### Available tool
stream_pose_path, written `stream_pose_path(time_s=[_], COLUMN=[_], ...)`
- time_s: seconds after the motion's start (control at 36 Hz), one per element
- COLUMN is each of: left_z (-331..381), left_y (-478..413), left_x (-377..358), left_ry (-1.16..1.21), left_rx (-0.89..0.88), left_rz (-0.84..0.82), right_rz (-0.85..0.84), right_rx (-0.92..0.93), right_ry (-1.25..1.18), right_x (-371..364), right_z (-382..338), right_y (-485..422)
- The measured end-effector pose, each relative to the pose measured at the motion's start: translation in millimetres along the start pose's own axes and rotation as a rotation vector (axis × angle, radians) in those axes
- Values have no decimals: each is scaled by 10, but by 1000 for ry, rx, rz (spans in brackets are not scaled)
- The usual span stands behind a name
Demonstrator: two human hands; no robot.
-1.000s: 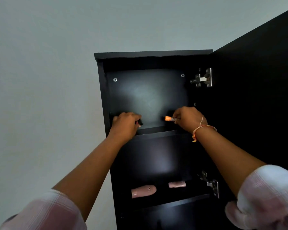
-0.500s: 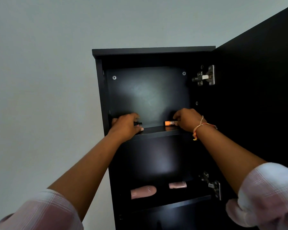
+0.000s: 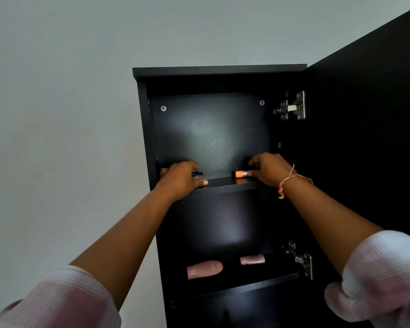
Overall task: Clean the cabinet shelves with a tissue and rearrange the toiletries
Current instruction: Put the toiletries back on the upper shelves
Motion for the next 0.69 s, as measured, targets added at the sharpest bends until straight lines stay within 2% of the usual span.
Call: stream_pose_path(time_s=[0.44, 0.61, 0.69], left_z=[61, 145, 133], left_y=[-4, 9, 19], left_x=[27, 217, 342], left_ry=[-90, 175, 206], left_rx=[-11, -56, -28], left_rz=[18, 190, 292], right_rz=[20, 31, 27], right_rx=[3, 10, 6], right_ry=[-40, -40, -50], right_x=[8, 22, 19], right_z=[3, -25, -44], right_y=[46, 62, 68])
Point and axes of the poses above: each hand's wrist, its own y-axis away from the middle knuckle, its own x-axis out of the back of the hand, z = x × y, the point moved 9 cm from there along -y, towards the middle knuckle, and after that the axes turned 8 degrees about y, right-handed, at the moved point
